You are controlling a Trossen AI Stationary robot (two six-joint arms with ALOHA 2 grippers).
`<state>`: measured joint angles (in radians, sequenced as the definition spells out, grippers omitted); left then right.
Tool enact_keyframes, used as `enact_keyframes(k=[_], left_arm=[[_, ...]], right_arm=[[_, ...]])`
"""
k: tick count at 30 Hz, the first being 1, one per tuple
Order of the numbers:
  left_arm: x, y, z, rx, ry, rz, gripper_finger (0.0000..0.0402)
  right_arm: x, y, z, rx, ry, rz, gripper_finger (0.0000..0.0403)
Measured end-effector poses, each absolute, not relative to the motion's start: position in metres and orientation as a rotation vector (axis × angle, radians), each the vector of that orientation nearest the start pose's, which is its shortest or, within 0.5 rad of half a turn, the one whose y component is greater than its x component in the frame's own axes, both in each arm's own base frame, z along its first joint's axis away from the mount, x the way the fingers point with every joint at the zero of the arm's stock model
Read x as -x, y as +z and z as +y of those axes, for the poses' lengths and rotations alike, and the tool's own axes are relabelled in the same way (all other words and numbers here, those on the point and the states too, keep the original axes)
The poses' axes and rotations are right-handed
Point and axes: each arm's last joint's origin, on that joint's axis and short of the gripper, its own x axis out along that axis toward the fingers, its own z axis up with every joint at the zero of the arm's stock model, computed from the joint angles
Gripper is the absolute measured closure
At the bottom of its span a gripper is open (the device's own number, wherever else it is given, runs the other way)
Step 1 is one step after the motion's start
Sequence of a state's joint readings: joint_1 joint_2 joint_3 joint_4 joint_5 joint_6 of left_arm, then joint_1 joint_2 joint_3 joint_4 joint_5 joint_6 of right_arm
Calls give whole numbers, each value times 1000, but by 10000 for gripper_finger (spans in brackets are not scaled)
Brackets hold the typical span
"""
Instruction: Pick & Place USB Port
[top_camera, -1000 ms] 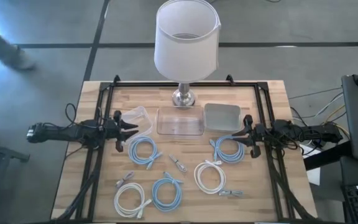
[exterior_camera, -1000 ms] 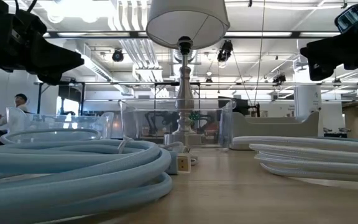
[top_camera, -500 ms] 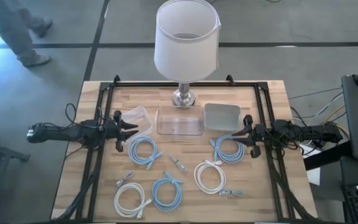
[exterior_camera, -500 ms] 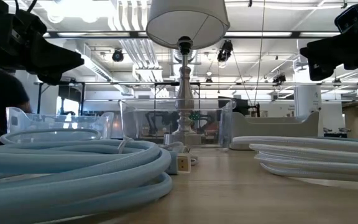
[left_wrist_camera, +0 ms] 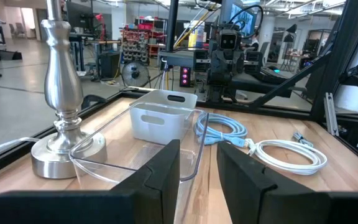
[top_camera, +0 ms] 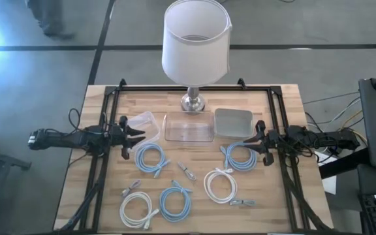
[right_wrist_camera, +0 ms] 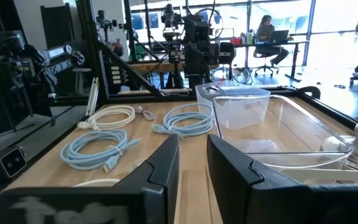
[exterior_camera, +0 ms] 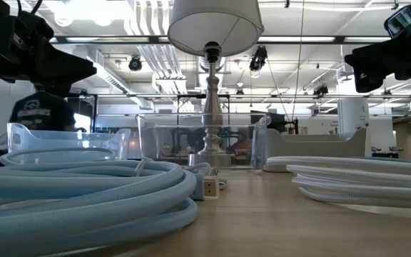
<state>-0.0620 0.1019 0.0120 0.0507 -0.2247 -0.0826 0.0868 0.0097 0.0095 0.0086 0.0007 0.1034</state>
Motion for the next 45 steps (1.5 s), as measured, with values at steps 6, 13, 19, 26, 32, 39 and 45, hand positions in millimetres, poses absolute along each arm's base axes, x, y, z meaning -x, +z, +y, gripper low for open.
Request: enact_keyframes(k=[6,13,19,26,32,39,45], left_arm=[[-103,164,0,77,165,32,291],[-103,164,0,77,165,32,291],[-103,164,0,77,165,32,291],[-103,164,0,77,165,32,291],[-103,164,0,77,165,32,291],[-103,164,0,77,165,32,291],[-103,164,0,77,164,32,291]], right_arm=[[-97,167,8,-104,87,-4,316],[-97,167,8,-103,87,-4,328],[-97,167,8,-104,86,-4,335],[-97,167,8,-103,87,-4,323],[-97,167,8,-104,87,-4,316],[-97,167,8,-103,87,-4,325],[-97,167,8,-103,86,-4,335]])
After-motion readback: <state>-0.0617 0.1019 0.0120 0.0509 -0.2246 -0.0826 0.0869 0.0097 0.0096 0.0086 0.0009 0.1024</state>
